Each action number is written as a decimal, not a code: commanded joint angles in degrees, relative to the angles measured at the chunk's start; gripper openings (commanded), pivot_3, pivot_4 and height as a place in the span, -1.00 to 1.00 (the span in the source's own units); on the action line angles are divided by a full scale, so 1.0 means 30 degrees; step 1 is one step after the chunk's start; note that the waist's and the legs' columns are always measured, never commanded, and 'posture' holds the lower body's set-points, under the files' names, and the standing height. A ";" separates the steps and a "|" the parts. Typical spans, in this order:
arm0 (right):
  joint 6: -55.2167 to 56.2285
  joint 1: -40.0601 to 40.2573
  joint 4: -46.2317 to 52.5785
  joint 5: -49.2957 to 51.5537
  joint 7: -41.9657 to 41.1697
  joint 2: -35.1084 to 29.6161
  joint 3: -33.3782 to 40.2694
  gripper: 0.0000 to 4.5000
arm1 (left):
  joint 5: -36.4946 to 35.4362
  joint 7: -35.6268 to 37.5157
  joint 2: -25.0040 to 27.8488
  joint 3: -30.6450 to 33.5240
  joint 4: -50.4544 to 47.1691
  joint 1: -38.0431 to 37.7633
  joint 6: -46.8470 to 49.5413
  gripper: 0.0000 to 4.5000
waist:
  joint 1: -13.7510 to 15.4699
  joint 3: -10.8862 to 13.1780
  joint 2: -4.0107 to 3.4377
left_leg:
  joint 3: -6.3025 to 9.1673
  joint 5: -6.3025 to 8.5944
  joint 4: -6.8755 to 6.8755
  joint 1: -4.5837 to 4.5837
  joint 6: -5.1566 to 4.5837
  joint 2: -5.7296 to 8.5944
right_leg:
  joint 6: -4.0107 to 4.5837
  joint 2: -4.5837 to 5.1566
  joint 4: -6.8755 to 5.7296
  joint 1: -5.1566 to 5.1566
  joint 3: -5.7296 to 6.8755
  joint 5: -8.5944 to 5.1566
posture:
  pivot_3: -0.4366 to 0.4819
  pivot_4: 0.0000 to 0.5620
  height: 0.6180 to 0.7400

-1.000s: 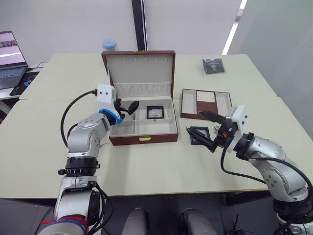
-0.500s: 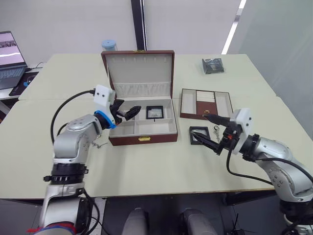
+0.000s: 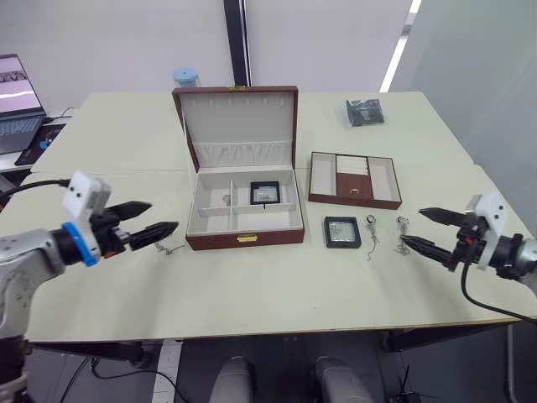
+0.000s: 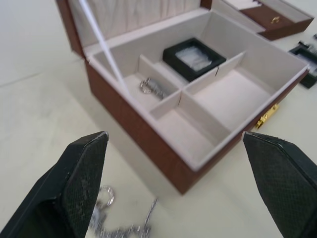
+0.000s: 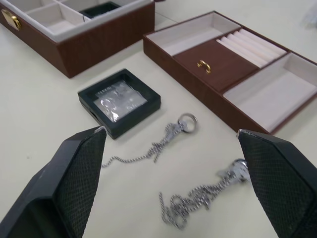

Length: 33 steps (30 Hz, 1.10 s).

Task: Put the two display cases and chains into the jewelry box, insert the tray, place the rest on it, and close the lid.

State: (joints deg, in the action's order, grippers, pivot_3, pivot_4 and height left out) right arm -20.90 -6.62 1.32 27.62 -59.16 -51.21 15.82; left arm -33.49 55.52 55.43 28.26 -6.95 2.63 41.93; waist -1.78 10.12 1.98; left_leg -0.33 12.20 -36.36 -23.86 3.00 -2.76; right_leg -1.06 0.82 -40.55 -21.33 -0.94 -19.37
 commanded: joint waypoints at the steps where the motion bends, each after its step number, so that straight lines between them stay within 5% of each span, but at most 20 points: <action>1: 0.1020 0.0091 -0.0767 -0.0576 -0.0581 -0.0792 0.0821 1.00 | 0.0635 0.0298 0.0809 0.2409 0.0342 -0.1561 -0.0629 0.99 | 0.0014 0.0003 -0.0005 | -0.0002 0.0000 0.0011 0.0001 0.0000 0.0000 | 0.0001 0.0004 0.0002 -0.0004 0.0002 0.0000 | -0.05 -0.47 1.00; 13: 0.3071 0.0172 -0.4020 -0.1825 -0.0799 -0.1398 0.1509 1.00 | 0.2515 -0.0294 0.0178 0.4748 0.1767 -0.5282 -0.2584 0.99 | 0.0025 0.0005 -0.0006 | -0.0035 0.0000 0.0090 0.0006 0.0000 0.0012 | 0.0003 0.0040 0.0081 -0.0002 -0.0001 0.0001 | -0.05 -0.47 1.00; 33: 0.3325 0.0126 -0.3979 -0.1864 -0.0526 -0.0803 0.1474 1.00 | 0.2381 -0.0943 -0.0865 0.3972 0.1553 -0.4665 -0.3059 0.99 | 0.0024 0.0005 -0.0010 | -0.0040 0.0000 0.0092 0.0009 0.0001 0.0010 | 0.0003 0.0039 0.0081 0.0002 -0.0003 0.0002 | -0.05 -0.47 1.00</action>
State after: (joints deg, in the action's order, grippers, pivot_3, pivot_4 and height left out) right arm -11.65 -6.21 -11.75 21.48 -61.01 -53.64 18.51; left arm -25.98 53.11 53.10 39.97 -0.51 -11.37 33.51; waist -1.71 10.13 1.95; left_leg -0.44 12.20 -36.09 -23.83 3.00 -2.73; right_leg -1.05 0.94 -40.31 -21.32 -0.93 -19.37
